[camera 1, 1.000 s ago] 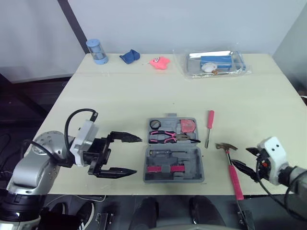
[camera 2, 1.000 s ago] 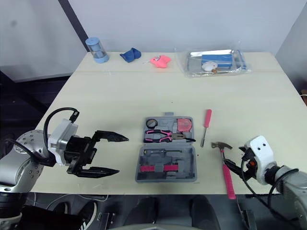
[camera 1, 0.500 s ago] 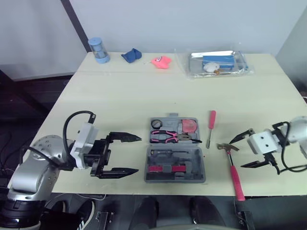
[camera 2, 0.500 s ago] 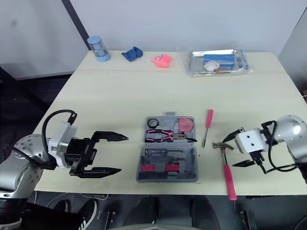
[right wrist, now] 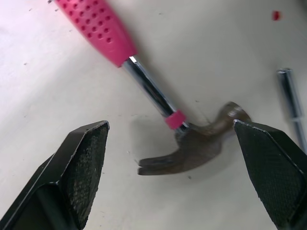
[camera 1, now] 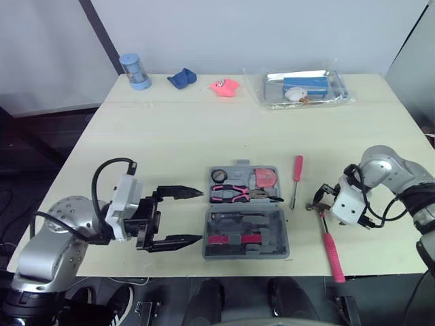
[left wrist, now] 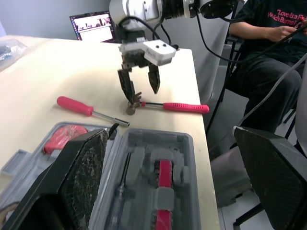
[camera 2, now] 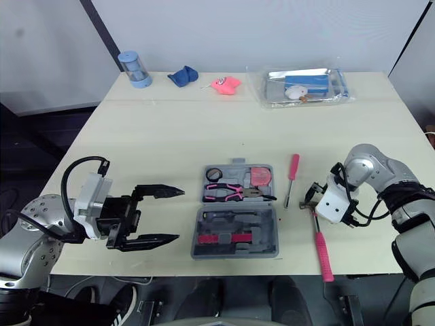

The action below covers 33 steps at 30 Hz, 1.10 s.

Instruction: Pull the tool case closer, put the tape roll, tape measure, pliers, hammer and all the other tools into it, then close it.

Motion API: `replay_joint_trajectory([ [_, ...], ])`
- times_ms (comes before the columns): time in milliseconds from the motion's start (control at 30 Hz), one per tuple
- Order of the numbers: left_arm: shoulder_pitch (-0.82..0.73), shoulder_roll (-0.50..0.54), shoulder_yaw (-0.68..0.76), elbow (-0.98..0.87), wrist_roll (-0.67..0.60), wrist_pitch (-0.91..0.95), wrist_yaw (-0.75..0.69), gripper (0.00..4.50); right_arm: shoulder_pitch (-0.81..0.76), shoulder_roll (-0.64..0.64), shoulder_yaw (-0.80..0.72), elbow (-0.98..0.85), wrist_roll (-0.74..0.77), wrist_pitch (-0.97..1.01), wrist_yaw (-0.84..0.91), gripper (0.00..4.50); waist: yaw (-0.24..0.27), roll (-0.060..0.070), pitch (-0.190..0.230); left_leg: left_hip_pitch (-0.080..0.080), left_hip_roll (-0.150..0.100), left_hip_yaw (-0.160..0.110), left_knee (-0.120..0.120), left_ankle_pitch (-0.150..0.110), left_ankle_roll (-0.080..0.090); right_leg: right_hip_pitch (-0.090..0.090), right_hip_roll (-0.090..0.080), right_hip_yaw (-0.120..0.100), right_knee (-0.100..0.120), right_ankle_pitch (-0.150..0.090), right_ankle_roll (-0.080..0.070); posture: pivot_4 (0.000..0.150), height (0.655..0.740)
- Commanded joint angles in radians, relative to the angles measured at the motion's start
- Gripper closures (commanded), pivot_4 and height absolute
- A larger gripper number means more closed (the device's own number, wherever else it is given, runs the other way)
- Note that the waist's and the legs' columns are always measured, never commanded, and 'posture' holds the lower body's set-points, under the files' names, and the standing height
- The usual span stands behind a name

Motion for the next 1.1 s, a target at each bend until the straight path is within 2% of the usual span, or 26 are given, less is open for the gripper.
replay_joint_trajectory([
  [33, 0.004, -0.002, 0.011, -0.035, -0.006, -0.001, 0.011, 0.0, -0.018, 0.003, 0.022, -0.006, -0.019, -0.036, -0.004, 0.15, -0.002, 0.0, 0.0, 0.0, 0.0, 0.0, 0.0, 0.0, 0.0, 0.0, 0.0, 0.0, 0.0, 0.0, 0.0, 0.15, 0.74],
  [533, 0.016, 0.016, 0.015, -0.04, -0.001, 0.0, 0.005, 0.0, -0.02, 0.046, 0.057, -0.006, -0.137, -0.013, -0.11, 0.15, -0.009, 0.0, 0.0, 0.001, 0.0, 0.0, 0.0, -0.001, 0.002, 0.0, 0.0, 0.0, 0.001, 0.0, 0.0, 0.15, 0.74],
  [633, 0.013, 0.015, 0.014, -0.036, 0.002, -0.001, 0.004, 0.0, -0.021, 0.05, 0.061, -0.009, -0.168, 0.002, -0.135, 0.85, -0.009, 0.0, 0.0, 0.001, 0.0, 0.0, 0.001, -0.001, 0.002, 0.0, 0.0, 0.0, 0.003, 0.0, 0.0, 0.15, 0.74],
  [700, 0.011, 0.013, 0.013, -0.036, 0.002, -0.001, 0.005, 0.0, -0.022, 0.052, 0.061, -0.011, -0.179, 0.016, -0.141, 1.77, -0.009, -0.002, -0.001, 0.001, 0.0, 0.0, 0.002, -0.001, 0.002, 0.0, 0.0, 0.0, 0.003, 0.0, 0.0, 0.15, 0.74],
  [733, 0.011, 0.012, 0.012, -0.036, 0.003, 0.0, 0.005, 0.0, -0.021, 0.052, 0.061, -0.013, -0.181, 0.021, -0.141, 2.38, -0.009, -0.003, -0.001, 0.001, 0.0, 0.0, 0.003, -0.001, 0.002, 0.0, 0.0, 0.0, 0.003, 0.0, 0.0, 0.15, 0.74],
  [833, 0.008, 0.008, 0.01, -0.038, 0.002, 0.002, 0.008, 0.0, -0.017, 0.051, 0.061, -0.017, -0.18, 0.025, -0.14, 3.59, -0.009, -0.003, -0.001, 0.001, 0.0, 0.0, 0.003, -0.001, 0.002, 0.001, 0.0, 0.001, 0.004, 0.0, 0.0, 0.15, 0.74],
  [867, 0.008, 0.007, 0.01, -0.038, 0.002, 0.002, 0.009, 0.0, -0.014, 0.049, 0.062, -0.019, -0.18, 0.027, -0.14, 3.87, -0.009, -0.003, -0.001, 0.001, 0.0, 0.0, 0.003, -0.001, 0.002, 0.001, 0.0, 0.0, 0.004, 0.0, 0.0, 0.15, 0.74],
  [900, 0.007, 0.007, 0.009, -0.038, 0.002, 0.002, 0.01, 0.0, -0.009, 0.045, 0.06, -0.022, -0.176, 0.031, -0.139, 4.39, -0.009, -0.003, -0.001, 0.001, 0.0, 0.0, 0.003, -0.001, 0.002, 0.001, 0.0, 0.0, 0.004, 0.0, 0.0, 0.15, 0.74],
  [1100, 0.008, 0.003, 0.009, -0.042, 0.001, 0.002, 0.01, 0.0, 0.018, 0.005, 0.033, -0.07, -0.104, 0.1, -0.084, 4.45, -0.007, -0.003, -0.001, 0.001, 0.0, 0.0, 0.004, -0.001, 0.002, 0.001, 0.0, 0.0, 0.004, 0.0, 0.0, 0.15, 0.74],
])
